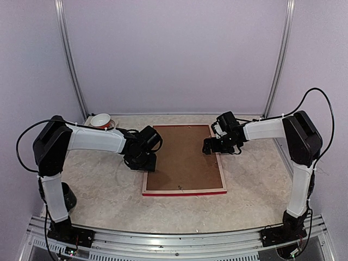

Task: Put the photo into the frame
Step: Press the fastener onto the backboard.

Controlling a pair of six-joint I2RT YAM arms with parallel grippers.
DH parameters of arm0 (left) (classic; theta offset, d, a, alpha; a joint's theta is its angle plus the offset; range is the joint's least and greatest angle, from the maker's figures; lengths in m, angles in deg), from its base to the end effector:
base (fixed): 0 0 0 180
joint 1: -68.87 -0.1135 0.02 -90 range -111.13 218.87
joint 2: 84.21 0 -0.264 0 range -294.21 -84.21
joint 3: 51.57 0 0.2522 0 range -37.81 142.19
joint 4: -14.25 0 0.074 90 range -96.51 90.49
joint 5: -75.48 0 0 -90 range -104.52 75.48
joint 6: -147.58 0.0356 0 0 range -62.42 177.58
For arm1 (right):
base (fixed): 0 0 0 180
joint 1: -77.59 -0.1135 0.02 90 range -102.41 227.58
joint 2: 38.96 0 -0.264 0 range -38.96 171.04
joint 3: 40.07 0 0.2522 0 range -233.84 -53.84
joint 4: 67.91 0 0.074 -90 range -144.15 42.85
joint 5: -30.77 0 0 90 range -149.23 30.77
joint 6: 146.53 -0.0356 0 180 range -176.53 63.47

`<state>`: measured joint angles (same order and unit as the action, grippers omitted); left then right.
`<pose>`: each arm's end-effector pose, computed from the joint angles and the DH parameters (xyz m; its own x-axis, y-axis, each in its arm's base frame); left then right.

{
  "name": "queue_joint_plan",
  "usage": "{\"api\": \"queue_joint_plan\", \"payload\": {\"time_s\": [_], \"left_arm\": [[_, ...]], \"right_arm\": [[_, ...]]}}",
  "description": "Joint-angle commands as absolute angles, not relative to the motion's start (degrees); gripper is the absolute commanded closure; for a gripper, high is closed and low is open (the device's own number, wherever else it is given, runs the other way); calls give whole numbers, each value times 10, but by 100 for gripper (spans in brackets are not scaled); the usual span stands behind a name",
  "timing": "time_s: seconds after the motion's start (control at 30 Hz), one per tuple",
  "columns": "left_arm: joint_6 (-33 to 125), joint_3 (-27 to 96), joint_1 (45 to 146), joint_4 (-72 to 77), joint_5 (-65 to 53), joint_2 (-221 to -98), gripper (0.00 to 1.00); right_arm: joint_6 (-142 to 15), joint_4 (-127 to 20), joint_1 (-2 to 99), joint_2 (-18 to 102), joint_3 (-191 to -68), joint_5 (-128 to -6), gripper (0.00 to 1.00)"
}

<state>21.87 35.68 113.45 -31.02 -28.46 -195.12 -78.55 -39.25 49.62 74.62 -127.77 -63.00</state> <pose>0.2797 -0.2636 0.1576 -0.9013 0.0929 -0.4231 0.1151 0.9930 -0.0273 0.3664 0.1972 0.1562 -0.8550 -0.0304 -0.5177 -0.1954 0.9436 0.2672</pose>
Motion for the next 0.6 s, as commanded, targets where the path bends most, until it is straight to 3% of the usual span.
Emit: {"api": "queue_joint_plan", "payload": {"time_s": [0.0, 0.57], "left_arm": [[224, 347, 1139, -299, -274, -1965, 43], [228, 336, 1140, -301, -276, -1973, 43]], "right_arm": [[-785, -401, 495, 739, -1272, -627, 1], [-786, -407, 495, 739, -1266, -630, 1]]}}
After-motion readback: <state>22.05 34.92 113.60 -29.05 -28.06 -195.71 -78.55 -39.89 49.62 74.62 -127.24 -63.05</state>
